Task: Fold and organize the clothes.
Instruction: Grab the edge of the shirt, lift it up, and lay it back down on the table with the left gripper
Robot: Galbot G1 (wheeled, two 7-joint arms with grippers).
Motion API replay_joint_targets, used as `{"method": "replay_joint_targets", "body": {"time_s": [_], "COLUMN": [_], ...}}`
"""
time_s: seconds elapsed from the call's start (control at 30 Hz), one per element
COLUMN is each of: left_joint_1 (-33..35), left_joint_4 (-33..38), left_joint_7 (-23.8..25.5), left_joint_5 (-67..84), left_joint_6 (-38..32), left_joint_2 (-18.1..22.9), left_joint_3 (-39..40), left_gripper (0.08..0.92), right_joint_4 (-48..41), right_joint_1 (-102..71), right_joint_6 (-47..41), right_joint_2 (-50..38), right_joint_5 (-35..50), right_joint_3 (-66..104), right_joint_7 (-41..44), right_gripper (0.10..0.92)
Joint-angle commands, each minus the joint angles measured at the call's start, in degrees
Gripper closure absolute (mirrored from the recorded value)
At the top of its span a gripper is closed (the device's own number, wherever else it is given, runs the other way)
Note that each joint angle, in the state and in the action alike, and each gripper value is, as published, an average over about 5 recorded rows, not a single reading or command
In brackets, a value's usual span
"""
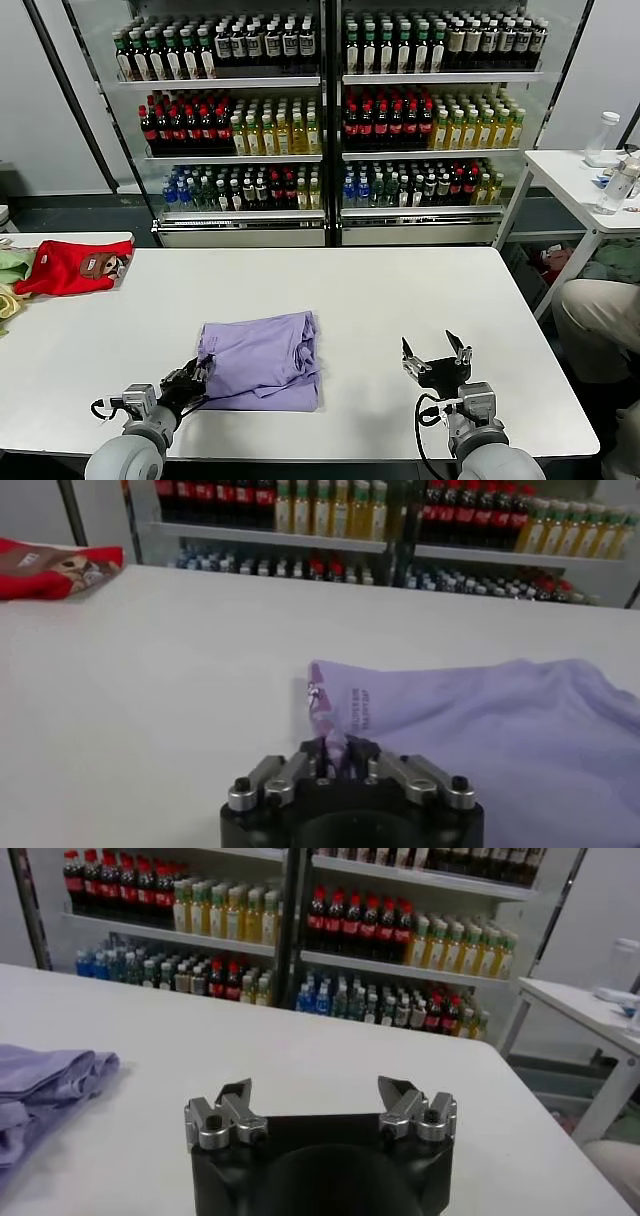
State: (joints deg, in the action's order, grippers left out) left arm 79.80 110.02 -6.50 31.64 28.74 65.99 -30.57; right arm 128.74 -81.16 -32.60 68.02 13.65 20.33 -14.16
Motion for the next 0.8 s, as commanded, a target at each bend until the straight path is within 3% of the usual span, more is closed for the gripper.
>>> {"method": "replay_joint_targets", "body": {"time_s": [0.03, 0.17, 0.27, 0.6, 0.7, 0.8], "left_joint_1": [0.94, 2.79, 4.93, 9.44, 9.93, 8.29], "left_joint_4": [3.71, 9.32, 10.96, 3.97, 4.31, 7.66], "left_joint_7": [0.15, 0.63, 2.27, 10.33, 12.07, 10.54], "left_joint_5": [-1.4, -4.07, -3.43, -1.67, -0.17, 2.7], "left_joint_6": [-0.1, -0.39, -0.42, 2.64, 3.49, 3.76], "left_joint_2": [-0.83, -3.23, -6.0, -15.96, -18.05, -17.29], "left_joint_3": [-1.64, -7.45, -15.59, -40.59, -43.16, -39.41], "left_gripper": [0.814, 0.886, 0.889, 0.889, 0.889, 0.889], "right_joint_4": [0.25, 0.45, 0.54, -0.21, -0.56, -0.62], "right_joint_1": [-0.1, 0.0, -0.04, 0.78, 1.27, 1.44], "right_joint_6": [-0.09, -0.15, -0.15, 0.04, 0.23, 0.36], "right_joint_2": [0.08, 0.14, 0.21, 0.63, 0.74, 0.9], "right_joint_5": [-0.1, -0.15, -0.15, -0.09, -0.06, -0.07], "right_joint_3": [0.04, 0.15, 0.32, 0.21, 0.19, 0.12], "right_joint_7": [-0.08, -0.12, -0.1, 0.07, 0.2, 0.25], "right_gripper": [0.203, 0.203, 0.203, 0.203, 0.203, 0.203]}}
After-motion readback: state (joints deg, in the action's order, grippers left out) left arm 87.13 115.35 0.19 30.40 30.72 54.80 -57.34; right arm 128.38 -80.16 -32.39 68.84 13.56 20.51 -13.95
